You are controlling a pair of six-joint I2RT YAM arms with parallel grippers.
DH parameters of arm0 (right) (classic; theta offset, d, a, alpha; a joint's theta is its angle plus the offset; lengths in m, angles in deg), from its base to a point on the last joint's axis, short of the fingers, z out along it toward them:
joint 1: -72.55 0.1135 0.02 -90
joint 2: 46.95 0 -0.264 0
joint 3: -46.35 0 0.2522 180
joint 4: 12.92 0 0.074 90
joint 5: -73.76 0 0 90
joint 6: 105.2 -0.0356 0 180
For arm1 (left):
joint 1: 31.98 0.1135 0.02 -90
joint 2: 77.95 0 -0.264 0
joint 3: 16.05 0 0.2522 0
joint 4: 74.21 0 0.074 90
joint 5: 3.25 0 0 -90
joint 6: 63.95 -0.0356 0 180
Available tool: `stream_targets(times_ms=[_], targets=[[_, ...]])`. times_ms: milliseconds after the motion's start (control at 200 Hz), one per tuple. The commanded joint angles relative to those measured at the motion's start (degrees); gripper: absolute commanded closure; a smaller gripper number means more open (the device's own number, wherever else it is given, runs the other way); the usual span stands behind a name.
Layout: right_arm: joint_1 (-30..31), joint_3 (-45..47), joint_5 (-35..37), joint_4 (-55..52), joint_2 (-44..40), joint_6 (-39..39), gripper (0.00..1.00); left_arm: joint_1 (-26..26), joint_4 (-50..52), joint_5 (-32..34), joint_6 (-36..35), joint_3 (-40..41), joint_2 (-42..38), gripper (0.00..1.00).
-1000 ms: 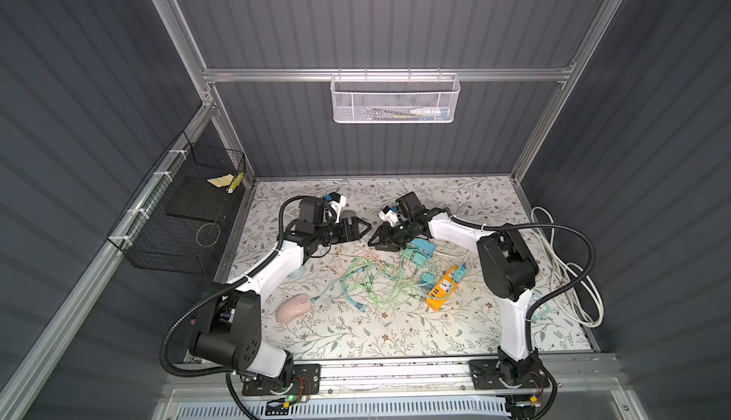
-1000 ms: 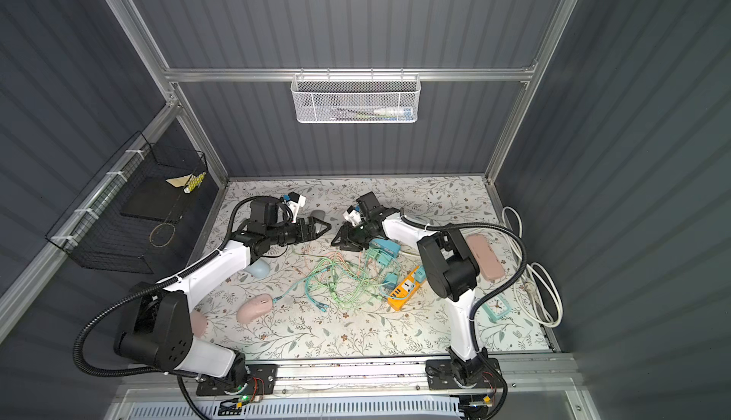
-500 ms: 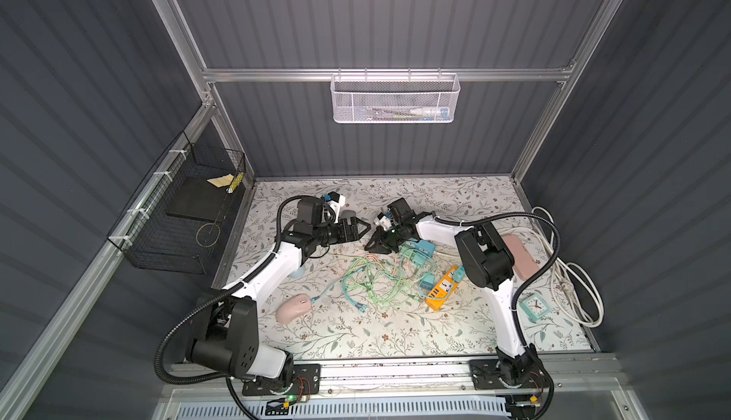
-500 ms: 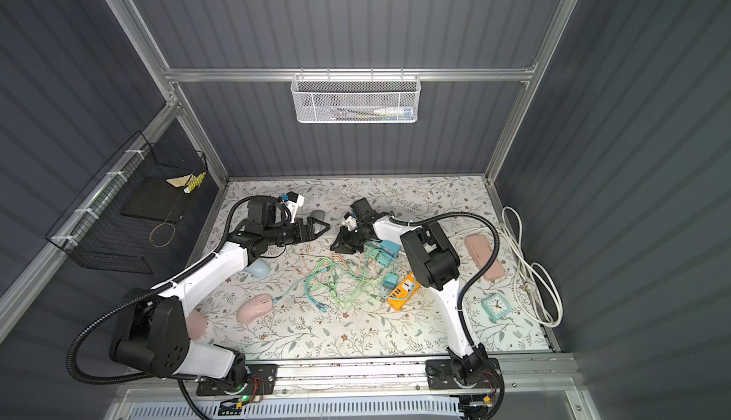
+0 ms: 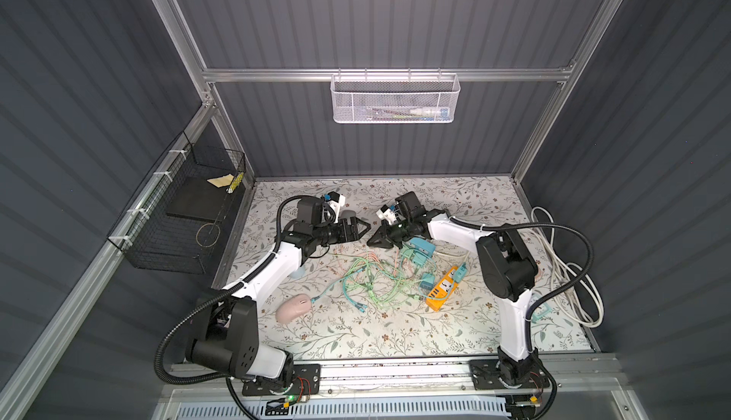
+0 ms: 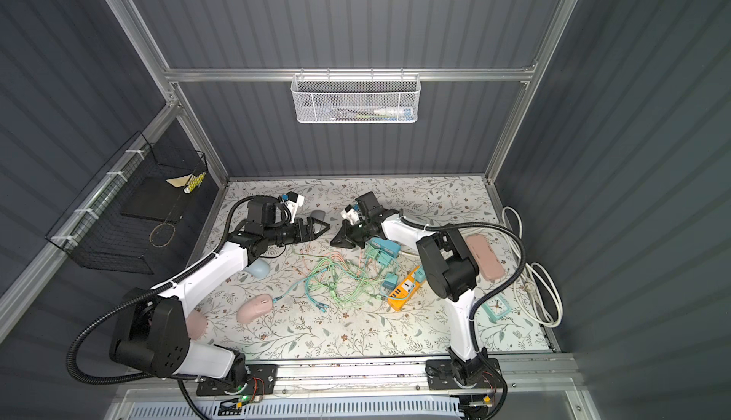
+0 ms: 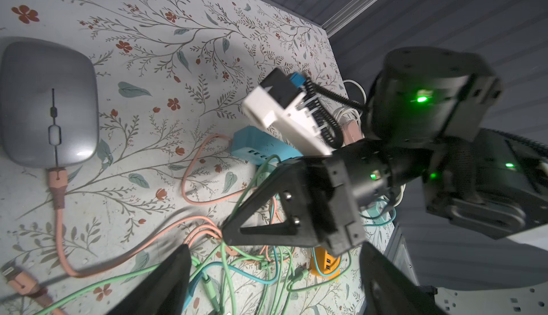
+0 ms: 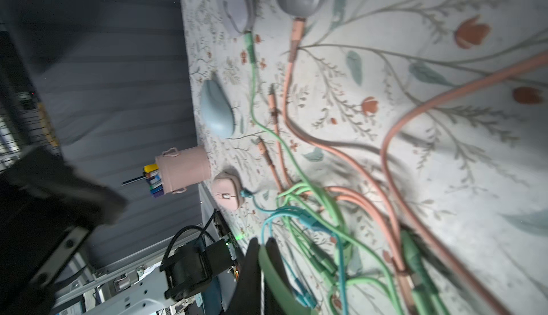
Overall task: Unplug the wireless mouse
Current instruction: Pick up the power cord at the center of the board.
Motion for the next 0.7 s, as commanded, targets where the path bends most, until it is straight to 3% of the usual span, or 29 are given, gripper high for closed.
stream_targets(times_ms=[0, 130, 220, 395, 696], targets=[[-1.84, -0.56, -2.58, 0.55, -5.09, 0.32, 1.0, 0.37, -4.0, -3.29, -0.8, 0.17, 0.52, 0.13], [-4.43, -4.49, -2.54, -3.87, -9.3, 2.38, 1.0, 0.42, -16.15, -9.13, -1.13, 4.94, -2.27, 0.23], [-6.15, -7.68, -4.3, -5.57, -11.13, 2.38, 1.0, 0.23, -30.2, -17.1, 0.18, 9.13, -4.73, 0.23], [-7.71, -15.88, -7.2, -12.13, -13.45, 4.01, 1.0, -0.04, -25.19, -17.84, -4.23, 6.51, -3.46, 0.23], [-8.09, -17.03, -8.45, -13.25, -17.65, 4.1, 1.0, -5.1, -46.63, -22.23, 9.7, 4.27, 2.78, 0.19]])
